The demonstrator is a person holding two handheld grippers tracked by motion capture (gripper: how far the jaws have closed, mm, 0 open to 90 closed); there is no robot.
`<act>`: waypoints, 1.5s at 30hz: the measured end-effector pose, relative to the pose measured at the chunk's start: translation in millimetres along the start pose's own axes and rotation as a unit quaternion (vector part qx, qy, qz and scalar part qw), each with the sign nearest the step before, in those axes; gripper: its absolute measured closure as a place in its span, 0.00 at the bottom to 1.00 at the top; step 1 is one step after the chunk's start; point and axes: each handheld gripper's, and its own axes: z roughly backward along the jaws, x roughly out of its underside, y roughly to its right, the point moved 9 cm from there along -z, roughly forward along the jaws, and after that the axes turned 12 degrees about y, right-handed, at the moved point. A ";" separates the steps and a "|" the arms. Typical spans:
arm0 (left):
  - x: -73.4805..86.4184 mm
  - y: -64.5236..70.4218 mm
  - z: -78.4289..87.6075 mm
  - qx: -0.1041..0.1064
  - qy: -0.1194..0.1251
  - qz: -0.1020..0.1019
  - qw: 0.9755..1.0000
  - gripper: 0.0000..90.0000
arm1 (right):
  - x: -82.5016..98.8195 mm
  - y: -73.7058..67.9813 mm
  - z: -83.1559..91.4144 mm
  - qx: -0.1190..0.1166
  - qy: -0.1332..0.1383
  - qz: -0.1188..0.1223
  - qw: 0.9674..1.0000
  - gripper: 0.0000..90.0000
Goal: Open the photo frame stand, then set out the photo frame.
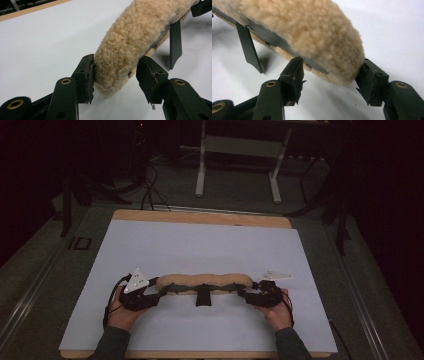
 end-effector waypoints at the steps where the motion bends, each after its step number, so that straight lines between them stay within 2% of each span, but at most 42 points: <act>1: 0.0 0.5 0.6 0.000 -0.001 0.002 1.000 0.55 | 1.5 0.4 1.0 0.002 -0.003 -0.002 1.000 0.46; 5: -0.3 1.1 1.8 0.006 -0.002 0.016 1.000 0.54 | 8.0 1.2 6.6 0.008 -0.016 -0.014 1.000 0.47; 8: -0.2 1.6 2.8 0.010 -0.004 0.018 1.000 0.53 | 8.7 0.6 9.3 0.011 -0.020 -0.019 1.000 0.47; 14: -0.9 4.2 6.0 0.010 -0.006 0.017 1.000 0.53 | 8.1 -4.4 11.0 0.007 -0.023 -0.021 0.999 0.46; 21: -0.7 3.3 8.3 0.017 -0.003 0.034 0.999 0.53 | 12.4 -6.8 16.3 0.004 -0.039 -0.034 0.999 0.46; 28: -0.1 2.2 9.9 0.020 -0.002 0.042 0.999 0.53 | 11.7 -11.4 18.8 0.001 -0.041 -0.037 0.998 0.47; 32: 1.2 0.1 13.4 0.019 -0.009 0.042 0.999 0.53 | 12.6 -15.3 18.3 -0.004 -0.048 -0.036 0.998 0.56; 35: 1.2 -2.8 18.8 0.016 -0.017 0.025 0.999 0.53 | 12.0 -19.6 17.1 -0.011 -0.049 -0.034 0.998 0.60; 37: 0.5 -5.8 22.8 0.019 -0.014 0.026 0.999 0.53 | 11.5 -22.4 16.3 -0.012 -0.048 -0.028 0.998 0.64; 41: 0.6 -10.0 29.8 0.023 -0.017 0.023 0.999 0.53 | 11.7 -23.9 14.8 -0.008 -0.047 -0.028 0.998 0.65; 44: -1.6 -15.2 37.3 0.021 -0.011 0.027 0.999 0.56 | 11.8 -24.2 14.3 -0.010 -0.048 -0.028 0.998 0.69; 45: -3.4 -19.0 42.6 0.024 -0.002 0.040 0.999 0.58 | 12.3 -25.6 13.9 -0.013 -0.050 -0.027 0.998 0.73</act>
